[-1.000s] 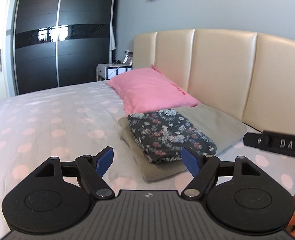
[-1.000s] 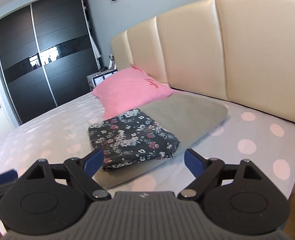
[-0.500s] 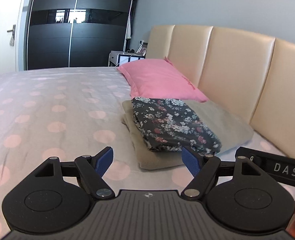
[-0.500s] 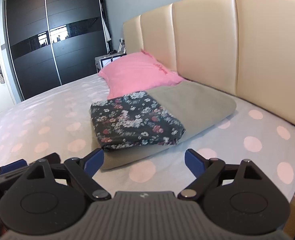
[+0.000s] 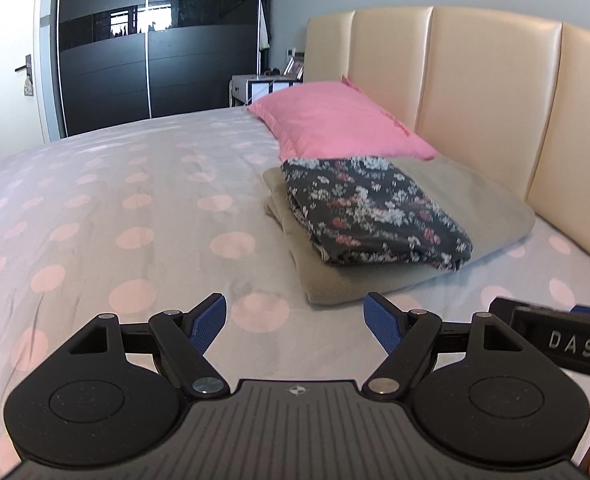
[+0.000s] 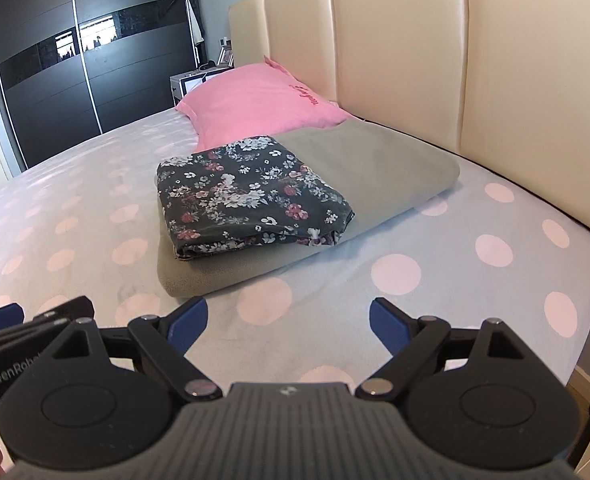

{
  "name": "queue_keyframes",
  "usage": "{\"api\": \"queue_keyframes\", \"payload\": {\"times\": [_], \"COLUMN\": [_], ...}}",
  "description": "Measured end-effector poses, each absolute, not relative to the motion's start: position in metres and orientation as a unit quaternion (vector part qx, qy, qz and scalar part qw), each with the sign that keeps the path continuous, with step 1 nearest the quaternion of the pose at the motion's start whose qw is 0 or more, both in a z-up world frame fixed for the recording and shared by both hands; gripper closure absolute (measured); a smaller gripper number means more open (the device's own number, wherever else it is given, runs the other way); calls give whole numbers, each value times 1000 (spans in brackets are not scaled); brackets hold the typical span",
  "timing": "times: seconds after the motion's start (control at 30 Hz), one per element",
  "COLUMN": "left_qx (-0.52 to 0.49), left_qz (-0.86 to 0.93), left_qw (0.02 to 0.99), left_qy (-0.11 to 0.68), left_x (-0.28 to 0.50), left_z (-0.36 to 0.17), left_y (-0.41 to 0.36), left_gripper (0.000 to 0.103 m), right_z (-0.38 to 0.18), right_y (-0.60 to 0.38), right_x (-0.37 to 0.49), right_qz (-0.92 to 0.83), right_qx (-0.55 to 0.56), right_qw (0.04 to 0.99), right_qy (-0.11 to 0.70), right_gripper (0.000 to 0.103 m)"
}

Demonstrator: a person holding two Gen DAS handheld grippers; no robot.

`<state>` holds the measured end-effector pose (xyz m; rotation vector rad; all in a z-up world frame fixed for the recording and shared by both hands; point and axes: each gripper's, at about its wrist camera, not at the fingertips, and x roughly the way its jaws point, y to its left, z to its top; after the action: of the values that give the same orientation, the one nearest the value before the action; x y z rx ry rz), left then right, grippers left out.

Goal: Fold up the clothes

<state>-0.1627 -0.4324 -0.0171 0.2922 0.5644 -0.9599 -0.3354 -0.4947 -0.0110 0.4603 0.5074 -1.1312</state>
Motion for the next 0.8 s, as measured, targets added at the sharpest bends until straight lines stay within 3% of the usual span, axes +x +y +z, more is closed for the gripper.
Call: {"api": "queue_keyframes", "payload": {"times": [0.8], "left_qx": [152], "left_qz": [-459], "left_qw": [826], "left_qy": [288], "left_x": [-167], "left_z": [-18], "left_y": [-430], "left_gripper": [28], "right_z": [-13], "right_y": [-494], "right_x": [-334], "right_qz": [-514], "right_qx": [217], "right_qw": [794], "right_qy": [243], "right_gripper": [14]}}
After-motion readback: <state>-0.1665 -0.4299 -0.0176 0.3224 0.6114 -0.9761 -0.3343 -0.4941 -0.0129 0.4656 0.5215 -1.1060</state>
